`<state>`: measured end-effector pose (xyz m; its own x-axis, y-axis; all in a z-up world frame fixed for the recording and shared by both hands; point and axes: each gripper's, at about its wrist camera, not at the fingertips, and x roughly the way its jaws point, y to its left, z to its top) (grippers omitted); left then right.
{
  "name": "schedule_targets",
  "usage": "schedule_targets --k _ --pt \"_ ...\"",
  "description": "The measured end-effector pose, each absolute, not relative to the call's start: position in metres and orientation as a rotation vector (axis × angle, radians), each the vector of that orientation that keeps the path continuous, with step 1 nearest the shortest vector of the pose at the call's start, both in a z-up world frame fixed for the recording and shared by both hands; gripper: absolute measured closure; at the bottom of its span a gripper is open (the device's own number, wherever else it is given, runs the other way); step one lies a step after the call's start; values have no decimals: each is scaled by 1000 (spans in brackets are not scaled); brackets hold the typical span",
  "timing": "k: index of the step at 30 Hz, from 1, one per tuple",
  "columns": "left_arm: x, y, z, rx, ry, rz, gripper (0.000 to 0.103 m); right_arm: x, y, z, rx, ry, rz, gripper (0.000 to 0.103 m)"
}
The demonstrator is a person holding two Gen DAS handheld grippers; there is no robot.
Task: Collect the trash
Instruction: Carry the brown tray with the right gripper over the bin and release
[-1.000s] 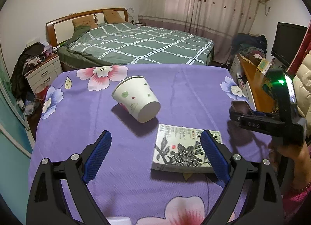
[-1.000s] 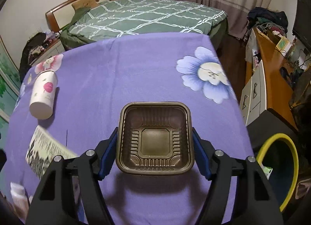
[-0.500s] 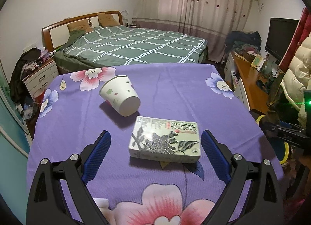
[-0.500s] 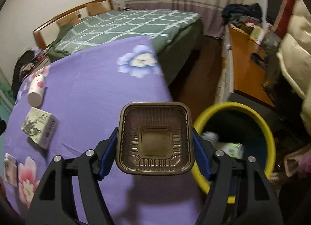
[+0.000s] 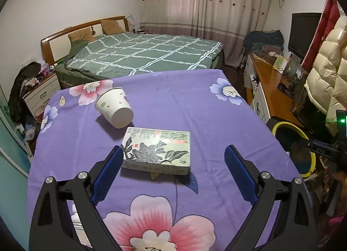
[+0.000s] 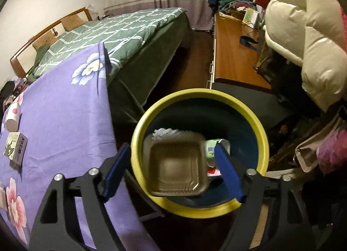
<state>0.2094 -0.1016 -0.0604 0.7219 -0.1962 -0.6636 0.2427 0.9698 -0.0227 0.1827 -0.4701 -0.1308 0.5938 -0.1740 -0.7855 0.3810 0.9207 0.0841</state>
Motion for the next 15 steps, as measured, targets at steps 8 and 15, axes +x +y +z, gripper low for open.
schedule_targets --k 8,15 --pt "200 -105 -68 69 752 -228 8 171 -465 -126 264 848 -278 24" --pt "183 -65 -86 61 795 -133 8 173 -439 -125 250 846 -202 24"
